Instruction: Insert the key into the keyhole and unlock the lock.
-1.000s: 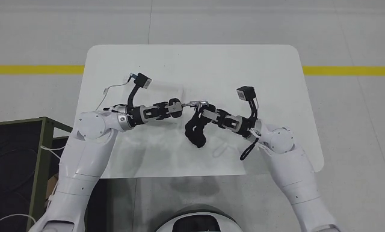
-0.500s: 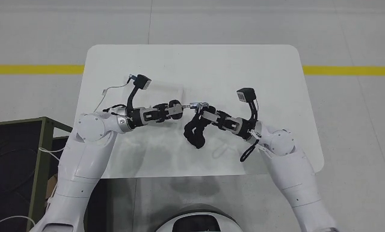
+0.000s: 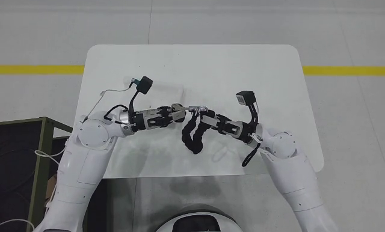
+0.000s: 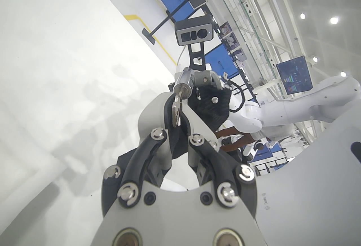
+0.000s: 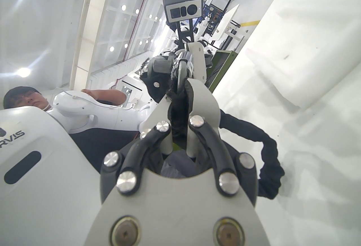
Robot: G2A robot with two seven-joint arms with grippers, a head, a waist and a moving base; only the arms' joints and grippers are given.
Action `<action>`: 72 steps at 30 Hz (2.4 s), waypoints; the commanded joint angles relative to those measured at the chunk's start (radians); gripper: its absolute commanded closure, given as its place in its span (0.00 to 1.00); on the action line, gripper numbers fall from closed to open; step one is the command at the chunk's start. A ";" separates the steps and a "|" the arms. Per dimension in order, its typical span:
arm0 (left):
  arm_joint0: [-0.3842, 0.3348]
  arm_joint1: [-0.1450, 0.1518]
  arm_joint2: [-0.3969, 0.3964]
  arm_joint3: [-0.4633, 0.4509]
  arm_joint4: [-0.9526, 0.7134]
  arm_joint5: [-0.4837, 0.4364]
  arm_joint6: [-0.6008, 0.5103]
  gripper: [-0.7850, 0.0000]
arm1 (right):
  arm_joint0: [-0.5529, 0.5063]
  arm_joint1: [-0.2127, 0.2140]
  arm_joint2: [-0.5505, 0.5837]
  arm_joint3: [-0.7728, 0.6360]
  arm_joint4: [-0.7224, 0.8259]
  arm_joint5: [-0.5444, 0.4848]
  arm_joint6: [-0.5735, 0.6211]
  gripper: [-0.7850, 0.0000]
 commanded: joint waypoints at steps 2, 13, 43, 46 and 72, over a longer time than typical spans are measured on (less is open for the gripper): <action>0.002 0.000 0.006 0.002 -0.010 0.003 -0.001 1.00 | 0.004 0.002 0.000 0.003 0.011 0.002 0.013 1.00; 0.011 0.006 0.006 0.004 -0.142 -0.014 -0.063 0.00 | 0.014 0.010 0.020 0.037 0.129 0.014 0.043 1.00; 0.044 0.012 -0.026 0.036 -0.199 0.047 -0.018 1.00 | 0.039 0.019 -0.019 0.079 0.108 0.015 0.077 1.00; 0.043 0.012 -0.025 0.030 -0.167 0.041 -0.009 1.00 | 0.037 0.020 -0.022 0.073 0.102 0.014 0.076 1.00; 0.075 0.011 -0.051 -0.081 0.396 -0.331 0.250 1.00 | 0.040 0.029 -0.022 0.060 0.129 0.056 0.068 1.00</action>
